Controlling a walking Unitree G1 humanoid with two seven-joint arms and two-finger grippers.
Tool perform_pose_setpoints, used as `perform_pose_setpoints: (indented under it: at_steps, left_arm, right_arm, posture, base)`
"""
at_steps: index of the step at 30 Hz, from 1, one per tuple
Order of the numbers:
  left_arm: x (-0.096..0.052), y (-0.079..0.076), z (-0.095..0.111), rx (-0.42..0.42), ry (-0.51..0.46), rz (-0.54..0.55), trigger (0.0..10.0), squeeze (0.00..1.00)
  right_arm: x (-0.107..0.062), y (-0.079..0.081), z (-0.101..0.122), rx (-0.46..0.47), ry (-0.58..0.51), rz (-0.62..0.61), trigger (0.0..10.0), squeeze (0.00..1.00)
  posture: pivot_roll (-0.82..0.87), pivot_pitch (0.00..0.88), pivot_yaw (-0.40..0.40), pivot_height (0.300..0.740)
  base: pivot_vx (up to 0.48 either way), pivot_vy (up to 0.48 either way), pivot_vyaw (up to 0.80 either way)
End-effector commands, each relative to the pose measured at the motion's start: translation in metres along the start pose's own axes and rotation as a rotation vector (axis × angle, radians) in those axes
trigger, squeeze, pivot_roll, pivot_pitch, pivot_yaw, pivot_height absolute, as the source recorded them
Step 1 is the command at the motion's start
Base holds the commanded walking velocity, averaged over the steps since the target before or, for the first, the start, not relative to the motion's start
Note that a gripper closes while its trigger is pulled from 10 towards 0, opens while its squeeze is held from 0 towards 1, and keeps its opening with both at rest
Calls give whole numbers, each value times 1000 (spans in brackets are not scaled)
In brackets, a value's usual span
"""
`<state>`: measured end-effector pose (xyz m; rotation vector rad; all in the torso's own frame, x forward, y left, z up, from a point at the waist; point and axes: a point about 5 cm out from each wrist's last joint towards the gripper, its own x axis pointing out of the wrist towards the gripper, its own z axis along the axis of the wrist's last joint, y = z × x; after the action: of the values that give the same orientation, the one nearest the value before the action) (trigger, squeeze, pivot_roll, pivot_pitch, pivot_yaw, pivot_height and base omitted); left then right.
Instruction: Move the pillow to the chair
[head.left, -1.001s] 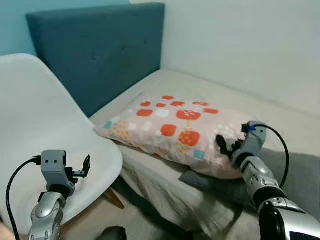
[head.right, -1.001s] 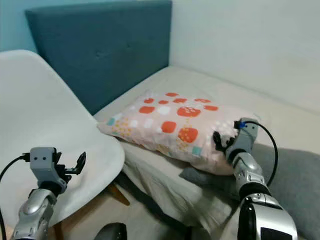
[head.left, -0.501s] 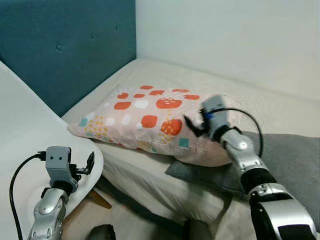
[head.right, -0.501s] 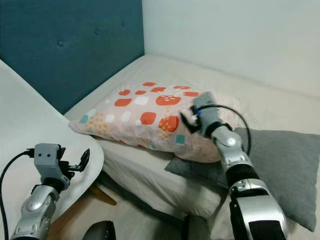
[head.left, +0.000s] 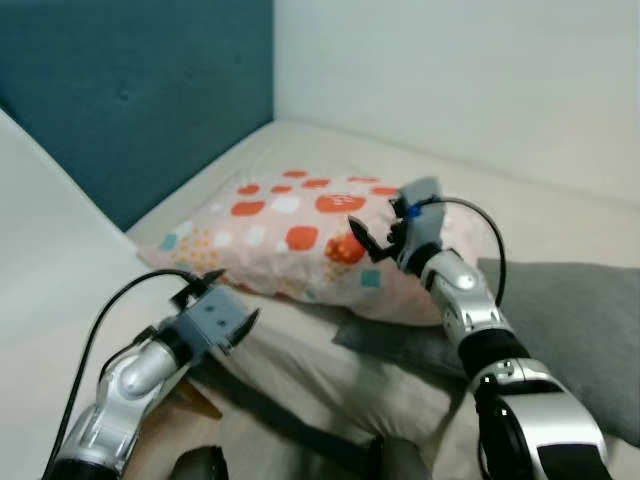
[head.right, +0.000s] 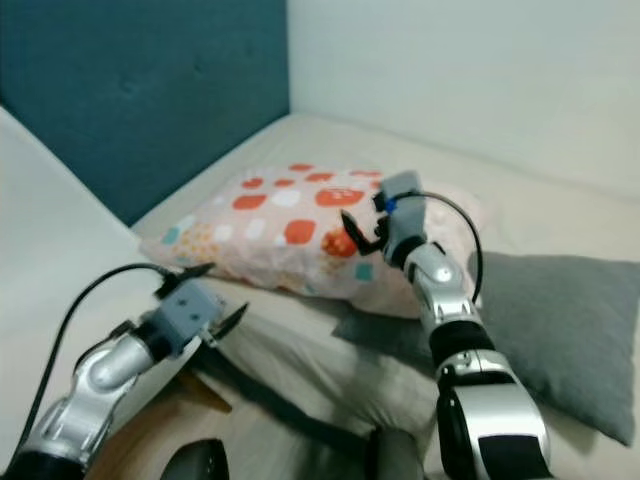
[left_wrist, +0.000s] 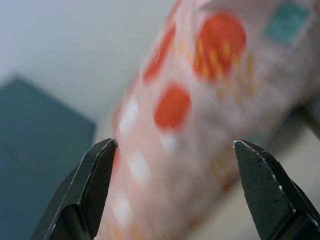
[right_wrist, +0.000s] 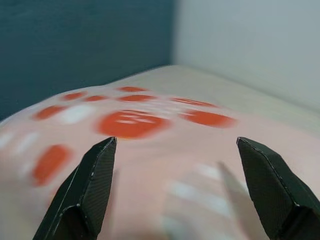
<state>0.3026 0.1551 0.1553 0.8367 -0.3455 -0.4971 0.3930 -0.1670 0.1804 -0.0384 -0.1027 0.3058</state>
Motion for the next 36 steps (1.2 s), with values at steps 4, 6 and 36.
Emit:
perform_pose_setpoints:
  at_steps: [4,6,36]
  left_arm:
    - [13,-2,4,95,-1,-28,10000,0]
    - [19,-4,5,113,6,-50,10000,0]
    - [13,-42,-70,41,459,-52,10000,0]
  right_arm:
    - [-2,-12,2,61,1,-62,10000,0]
    - [-3,-15,3,64,-3,-72,10000,0]
    - [-22,-31,34,46,-80,-148,10000,0]
  posture:
    - [54,0,-92,505]
    - [47,0,-87,505]
    - [-67,97,-5,505]
  base:
    - [0,0,-712]
    - [0,0,-712]
    - [0,0,-145]
